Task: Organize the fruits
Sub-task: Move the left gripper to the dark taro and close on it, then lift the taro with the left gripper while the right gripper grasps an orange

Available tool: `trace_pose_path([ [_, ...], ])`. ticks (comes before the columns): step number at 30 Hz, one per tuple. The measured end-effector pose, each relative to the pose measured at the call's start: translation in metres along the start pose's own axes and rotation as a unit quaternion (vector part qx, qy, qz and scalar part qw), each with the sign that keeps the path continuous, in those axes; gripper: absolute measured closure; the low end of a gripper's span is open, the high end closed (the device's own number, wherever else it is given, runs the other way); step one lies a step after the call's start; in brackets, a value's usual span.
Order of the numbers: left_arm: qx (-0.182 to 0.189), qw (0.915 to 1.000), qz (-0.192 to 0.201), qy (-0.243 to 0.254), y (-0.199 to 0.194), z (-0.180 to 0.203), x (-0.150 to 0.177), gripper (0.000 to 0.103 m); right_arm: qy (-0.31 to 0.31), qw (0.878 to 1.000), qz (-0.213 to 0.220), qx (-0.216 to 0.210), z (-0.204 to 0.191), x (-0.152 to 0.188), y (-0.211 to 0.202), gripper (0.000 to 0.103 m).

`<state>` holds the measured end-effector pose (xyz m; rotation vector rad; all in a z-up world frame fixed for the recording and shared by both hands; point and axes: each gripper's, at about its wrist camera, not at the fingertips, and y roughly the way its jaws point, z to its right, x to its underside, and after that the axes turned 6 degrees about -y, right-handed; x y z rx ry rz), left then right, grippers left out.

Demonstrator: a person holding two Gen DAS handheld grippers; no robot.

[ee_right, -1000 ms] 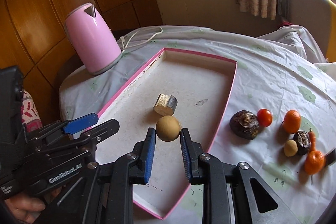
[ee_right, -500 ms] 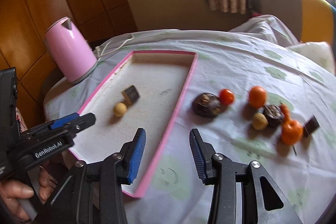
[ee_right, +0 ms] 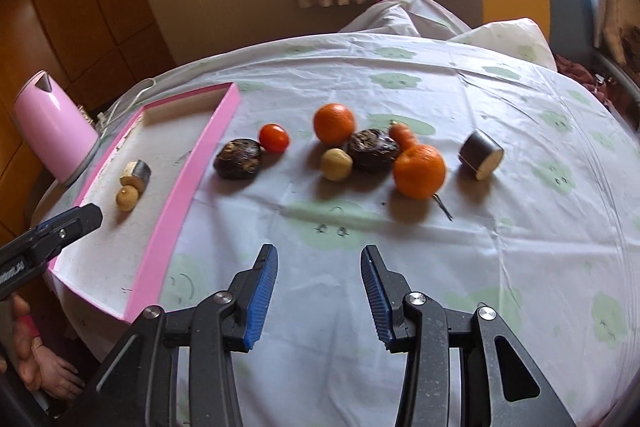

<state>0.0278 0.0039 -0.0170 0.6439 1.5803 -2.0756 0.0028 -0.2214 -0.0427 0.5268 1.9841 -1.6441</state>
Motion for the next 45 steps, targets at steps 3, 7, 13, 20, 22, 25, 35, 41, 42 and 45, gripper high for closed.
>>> trace_pose_path([
  [3,0.023,0.9992,-0.004,0.031,0.003,0.017,-0.002,0.055,0.009,1.0,0.001,0.007,0.007,0.003,0.0,0.059],
  [7,0.045,0.9965,-0.016,0.068,0.011,0.035,-0.01,0.059,0.013,1.0,0.002,0.011,0.014,0.004,0.0,0.059],
  [13,0.059,0.9921,-0.038,0.104,0.032,0.056,-0.027,0.059,0.018,1.0,0.004,0.009,0.019,0.006,0.0,0.059],
  [20,0.059,0.9858,-0.055,0.147,0.06,0.072,-0.054,0.059,0.023,1.0,0.006,0.004,0.026,0.006,-0.002,0.059],
  [22,0.063,0.9823,-0.057,0.167,0.066,0.075,-0.059,0.059,0.019,1.0,0.005,-0.001,0.025,0.005,0.0,0.059],
  [25,0.058,0.9785,-0.065,0.187,0.076,0.079,-0.063,0.058,0.016,1.0,0.004,-0.003,0.025,0.006,0.002,0.059],
  [35,0.047,0.9694,-0.105,0.217,0.116,0.082,-0.067,0.057,0.023,1.0,0.005,0.001,0.033,0.003,0.002,0.059],
  [41,0.044,0.9587,-0.132,0.248,0.13,0.08,-0.073,0.047,0.034,0.999,-0.002,-0.008,0.036,0.004,0.006,0.059],
  [42,0.039,0.9565,-0.134,0.256,0.132,0.08,-0.073,0.046,0.034,0.999,-0.002,-0.008,0.036,0.004,0.007,0.059],
  [45,0.034,0.9471,-0.144,0.285,0.137,0.08,-0.069,0.046,0.034,0.999,-0.003,-0.008,0.036,0.004,0.007,0.059],
])
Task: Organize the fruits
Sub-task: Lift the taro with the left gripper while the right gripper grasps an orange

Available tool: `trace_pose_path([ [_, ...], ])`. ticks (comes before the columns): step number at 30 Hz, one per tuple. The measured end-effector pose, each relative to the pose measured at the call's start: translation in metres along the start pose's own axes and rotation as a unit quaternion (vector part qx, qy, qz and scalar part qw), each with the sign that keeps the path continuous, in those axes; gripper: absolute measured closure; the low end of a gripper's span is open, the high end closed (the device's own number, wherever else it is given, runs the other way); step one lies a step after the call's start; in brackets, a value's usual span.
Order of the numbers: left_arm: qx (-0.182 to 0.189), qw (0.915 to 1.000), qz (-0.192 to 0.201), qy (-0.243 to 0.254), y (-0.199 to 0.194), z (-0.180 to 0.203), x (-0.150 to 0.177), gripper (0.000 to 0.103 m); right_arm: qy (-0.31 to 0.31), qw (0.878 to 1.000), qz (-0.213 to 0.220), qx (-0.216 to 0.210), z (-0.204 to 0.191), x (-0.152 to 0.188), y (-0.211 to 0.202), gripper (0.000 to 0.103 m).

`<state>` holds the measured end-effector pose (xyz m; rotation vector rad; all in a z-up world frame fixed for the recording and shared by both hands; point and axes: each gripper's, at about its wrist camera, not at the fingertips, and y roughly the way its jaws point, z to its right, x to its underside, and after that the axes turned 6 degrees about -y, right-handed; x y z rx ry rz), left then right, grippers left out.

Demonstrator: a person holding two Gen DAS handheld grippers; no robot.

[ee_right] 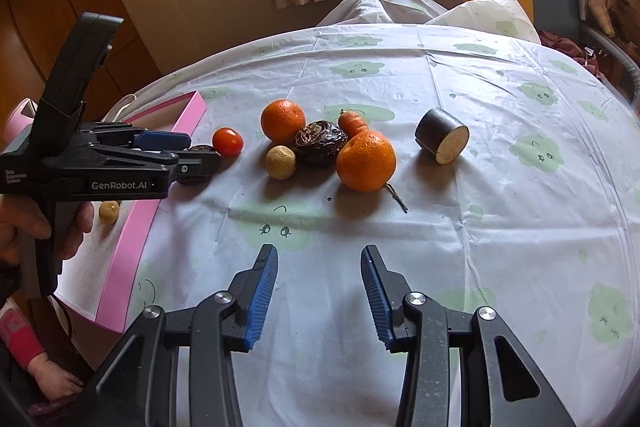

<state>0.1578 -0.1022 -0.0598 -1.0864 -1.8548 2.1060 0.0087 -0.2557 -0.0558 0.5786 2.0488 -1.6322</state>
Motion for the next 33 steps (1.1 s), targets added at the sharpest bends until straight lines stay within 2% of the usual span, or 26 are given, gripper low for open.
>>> trace_pose_path([
  [2,0.002,1.0,-0.007,0.001,0.004,-0.003,0.0,0.046,0.002,1.0,0.0,0.0,0.0,-0.001,0.0,0.059],
  [3,0.008,0.9998,-0.016,-0.007,0.007,-0.006,0.0,0.05,0.003,1.0,0.0,-0.001,0.0,-0.001,0.0,0.059],
  [8,0.015,0.9999,-0.006,-0.006,0.004,-0.002,0.008,0.051,0.0,1.0,0.001,-0.003,-0.003,-0.001,0.0,0.056],
  [11,0.024,0.9995,-0.002,-0.022,-0.001,0.001,0.013,0.052,-0.001,1.0,0.002,-0.002,-0.003,-0.001,0.0,0.056],
  [18,0.042,0.9975,0.029,-0.049,-0.025,0.027,0.037,0.052,0.0,1.0,0.005,0.003,0.001,-0.002,-0.003,0.056],
  [22,0.037,0.9962,0.051,-0.06,-0.041,0.05,0.055,0.052,0.004,1.0,0.004,0.005,0.005,-0.002,-0.003,0.056],
  [24,0.019,0.9963,0.059,-0.06,-0.046,0.064,0.064,0.052,0.001,1.0,0.004,0.004,0.007,-0.002,-0.003,0.062],
  [28,0.017,0.995,0.068,-0.071,-0.044,0.084,0.081,0.052,-0.002,1.0,0.007,0.003,0.009,-0.003,-0.006,0.075],
  [33,-0.006,0.9928,0.093,-0.075,-0.035,0.097,0.093,0.052,0.01,1.0,0.011,0.001,0.019,-0.005,-0.011,0.075],
])
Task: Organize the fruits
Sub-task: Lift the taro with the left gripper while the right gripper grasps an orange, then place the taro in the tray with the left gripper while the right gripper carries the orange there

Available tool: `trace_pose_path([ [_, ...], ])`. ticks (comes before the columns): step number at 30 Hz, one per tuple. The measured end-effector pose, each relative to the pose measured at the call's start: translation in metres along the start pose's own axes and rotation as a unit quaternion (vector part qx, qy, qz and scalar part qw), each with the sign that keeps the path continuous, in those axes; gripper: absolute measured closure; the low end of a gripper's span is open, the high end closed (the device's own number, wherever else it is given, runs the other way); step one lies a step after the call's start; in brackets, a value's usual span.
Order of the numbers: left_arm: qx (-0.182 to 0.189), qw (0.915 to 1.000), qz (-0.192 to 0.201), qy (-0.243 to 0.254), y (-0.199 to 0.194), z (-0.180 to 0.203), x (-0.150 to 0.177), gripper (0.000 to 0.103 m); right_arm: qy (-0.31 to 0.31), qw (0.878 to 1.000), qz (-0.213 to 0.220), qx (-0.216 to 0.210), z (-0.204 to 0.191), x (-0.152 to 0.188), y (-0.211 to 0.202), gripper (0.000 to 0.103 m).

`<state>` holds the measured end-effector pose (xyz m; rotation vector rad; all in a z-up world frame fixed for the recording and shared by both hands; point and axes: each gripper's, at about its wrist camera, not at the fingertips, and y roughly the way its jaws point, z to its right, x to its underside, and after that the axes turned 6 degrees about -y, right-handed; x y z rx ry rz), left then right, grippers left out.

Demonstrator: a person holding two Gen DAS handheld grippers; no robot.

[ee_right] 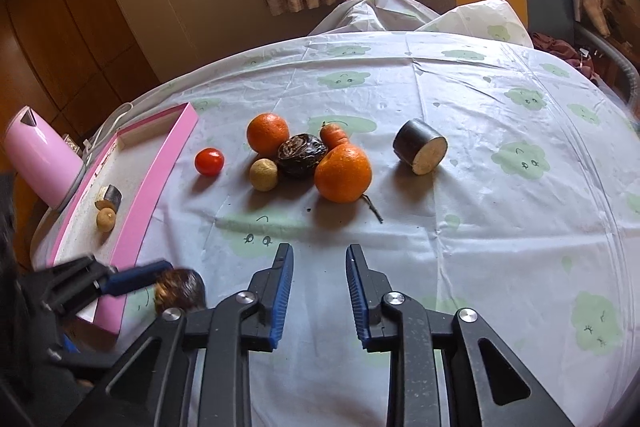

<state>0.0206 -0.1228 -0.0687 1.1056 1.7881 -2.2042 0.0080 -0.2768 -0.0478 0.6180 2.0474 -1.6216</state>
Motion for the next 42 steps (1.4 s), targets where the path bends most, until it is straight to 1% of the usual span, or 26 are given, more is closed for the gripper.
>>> trace_pose_path([
  [3,0.009,0.9998,0.002,-0.018,0.003,-0.005,-0.001,0.051,0.003,1.0,0.0,-0.005,0.004,-0.002,-0.001,0.075],
  [5,0.018,0.9992,-0.009,-0.033,0.007,-0.009,-0.001,0.051,0.002,1.0,0.002,0.001,0.006,-0.006,0.0,0.075],
  [6,0.018,0.9991,-0.005,-0.037,0.007,-0.009,0.0,0.051,0.003,1.0,0.001,0.0,0.008,-0.008,0.001,0.075],
  [11,0.019,0.9992,0.005,-0.036,0.006,-0.008,0.004,0.052,-0.012,1.0,0.001,0.014,0.011,-0.027,0.011,0.075],
  [12,0.02,0.9992,0.006,-0.036,0.006,-0.008,0.004,0.052,-0.015,1.0,-0.001,0.015,0.011,-0.031,0.015,0.074],
  [14,0.02,0.9991,0.01,-0.035,0.005,-0.008,0.006,0.052,-0.019,1.0,-0.004,0.019,0.012,-0.038,0.023,0.063],
  [20,0.025,0.9987,0.018,-0.04,0.005,-0.01,0.008,0.052,-0.035,0.999,-0.02,0.033,0.008,-0.05,0.047,0.063],
  [28,0.027,0.9985,0.022,-0.042,0.003,-0.011,0.01,0.052,-0.058,0.997,-0.016,0.049,0.001,-0.046,0.047,0.068],
  [34,0.037,0.9974,0.016,-0.061,-0.001,-0.016,0.005,0.052,-0.06,0.998,-0.016,0.03,-0.006,-0.032,0.034,0.069],
  [39,0.034,0.9946,0.035,-0.091,-0.02,-0.028,-0.002,0.052,-0.051,0.998,-0.017,0.016,-0.012,-0.021,0.025,0.069],
  [42,0.018,0.9925,0.051,-0.11,-0.033,-0.04,-0.007,0.052,-0.053,0.998,-0.02,0.011,-0.018,-0.016,0.025,0.069],
])
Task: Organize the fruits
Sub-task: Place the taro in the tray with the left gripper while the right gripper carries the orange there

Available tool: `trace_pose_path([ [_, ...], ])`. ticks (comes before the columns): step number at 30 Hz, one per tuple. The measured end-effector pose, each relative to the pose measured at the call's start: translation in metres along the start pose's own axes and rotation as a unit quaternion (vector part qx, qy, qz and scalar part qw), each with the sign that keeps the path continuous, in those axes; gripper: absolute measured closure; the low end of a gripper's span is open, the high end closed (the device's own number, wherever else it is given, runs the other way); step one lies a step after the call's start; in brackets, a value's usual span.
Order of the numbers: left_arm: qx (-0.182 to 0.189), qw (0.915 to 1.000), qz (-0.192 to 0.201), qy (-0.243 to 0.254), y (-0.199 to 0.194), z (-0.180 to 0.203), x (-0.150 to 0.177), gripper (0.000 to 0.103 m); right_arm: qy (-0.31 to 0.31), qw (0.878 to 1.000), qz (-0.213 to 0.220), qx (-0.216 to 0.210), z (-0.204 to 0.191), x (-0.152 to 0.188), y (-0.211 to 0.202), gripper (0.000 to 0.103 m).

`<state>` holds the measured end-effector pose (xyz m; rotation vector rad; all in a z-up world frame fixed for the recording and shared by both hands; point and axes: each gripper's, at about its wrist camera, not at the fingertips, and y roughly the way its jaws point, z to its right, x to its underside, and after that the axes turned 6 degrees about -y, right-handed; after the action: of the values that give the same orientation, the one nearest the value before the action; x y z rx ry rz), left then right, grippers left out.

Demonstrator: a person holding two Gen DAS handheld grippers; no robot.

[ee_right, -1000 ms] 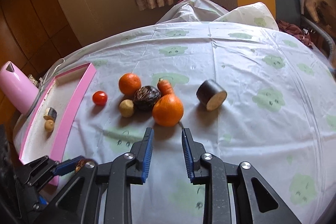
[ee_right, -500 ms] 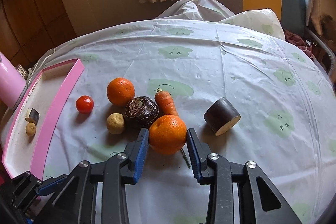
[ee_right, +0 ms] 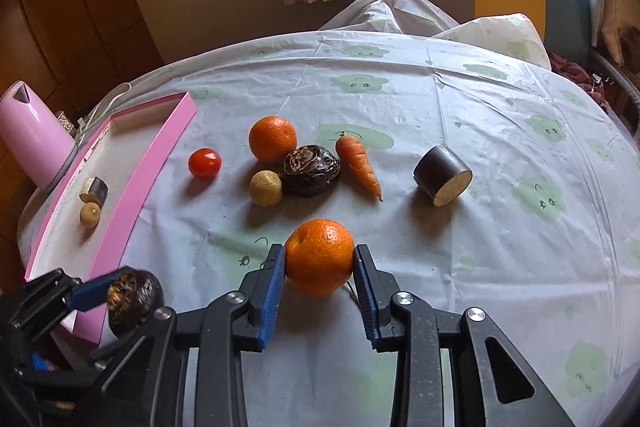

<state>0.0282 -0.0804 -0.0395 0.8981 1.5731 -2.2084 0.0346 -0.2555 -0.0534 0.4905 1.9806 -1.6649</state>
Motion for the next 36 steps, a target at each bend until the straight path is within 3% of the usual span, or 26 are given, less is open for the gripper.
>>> trace_pose_path([
  [6,-0.038,0.9975,0.015,-0.057,-0.013,-0.036,-0.017,0.052,-0.002,1.0,0.001,-0.016,-0.012,0.002,-0.004,0.069],
  [13,-0.092,0.9881,0.041,-0.117,-0.027,-0.09,-0.037,0.052,-0.039,0.998,0.011,-0.052,-0.048,0.0,-0.013,0.069],
  [25,-0.178,0.9675,0.047,-0.173,-0.022,-0.166,-0.068,0.051,-0.121,0.98,0.012,-0.159,-0.135,-0.019,-0.02,0.069],
  [31,-0.182,0.9653,0.039,-0.183,-0.023,-0.174,-0.066,0.051,-0.151,0.972,0.008,-0.178,-0.167,-0.03,-0.012,0.069],
  [36,-0.182,0.9662,0.045,-0.177,-0.028,-0.17,-0.062,0.049,-0.158,0.973,-0.003,-0.169,-0.179,-0.036,0.003,0.069],
])
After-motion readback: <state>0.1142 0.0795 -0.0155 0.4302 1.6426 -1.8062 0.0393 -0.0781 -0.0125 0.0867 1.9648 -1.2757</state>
